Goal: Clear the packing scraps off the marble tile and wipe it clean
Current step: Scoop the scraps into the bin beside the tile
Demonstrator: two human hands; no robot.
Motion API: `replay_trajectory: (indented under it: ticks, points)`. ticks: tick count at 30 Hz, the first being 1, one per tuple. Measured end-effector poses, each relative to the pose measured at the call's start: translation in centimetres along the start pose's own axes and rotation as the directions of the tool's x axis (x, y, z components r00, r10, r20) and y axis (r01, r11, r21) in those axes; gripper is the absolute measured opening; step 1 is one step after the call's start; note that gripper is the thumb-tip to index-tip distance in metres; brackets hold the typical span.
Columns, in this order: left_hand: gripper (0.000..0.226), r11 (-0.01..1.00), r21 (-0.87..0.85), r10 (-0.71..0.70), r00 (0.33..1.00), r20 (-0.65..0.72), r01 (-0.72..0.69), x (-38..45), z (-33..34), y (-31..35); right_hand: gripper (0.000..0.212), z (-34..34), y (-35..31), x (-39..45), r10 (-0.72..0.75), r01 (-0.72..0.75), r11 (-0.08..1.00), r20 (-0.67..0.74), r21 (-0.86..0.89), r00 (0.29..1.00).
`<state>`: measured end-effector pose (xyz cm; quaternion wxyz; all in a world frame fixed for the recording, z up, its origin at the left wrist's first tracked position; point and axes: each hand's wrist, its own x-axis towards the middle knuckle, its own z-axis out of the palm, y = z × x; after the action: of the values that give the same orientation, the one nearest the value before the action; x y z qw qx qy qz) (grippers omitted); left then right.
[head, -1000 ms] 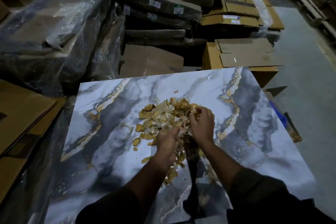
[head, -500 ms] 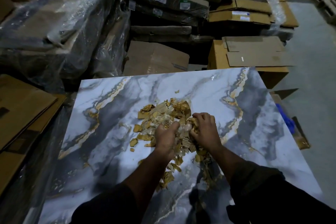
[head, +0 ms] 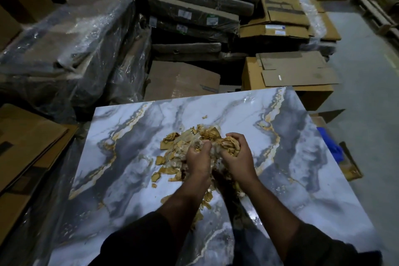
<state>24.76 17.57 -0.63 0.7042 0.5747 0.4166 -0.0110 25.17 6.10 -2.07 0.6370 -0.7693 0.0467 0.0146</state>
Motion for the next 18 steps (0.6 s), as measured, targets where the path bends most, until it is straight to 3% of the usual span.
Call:
replay_trajectory:
  ticks: [5, 11, 18]
  points:
    - [0.076, 0.999, -0.041, -0.006, 1.000, 0.018, 0.006, -1.3, 1.3, 0.9, 0.032, 1.7, -1.6, -1.0, 0.113, -0.093, 0.976, -0.093, 0.196, 0.989]
    - [0.030, 0.999, -0.003, 0.052, 0.999, -0.004, -0.052, -2.5, 1.7, 0.2, 0.025, 3.8, -2.6, -2.5, 0.301, -0.245, 0.904, -0.115, 0.349, 0.947]
    - [0.026, 0.996, -0.025, 0.083, 0.996, 0.041, -0.082, -4.6, 1.3, -1.2, 0.009, 2.6, -2.7, -3.6, 0.317, -0.230, 0.887, -0.166, 0.400, 0.934]
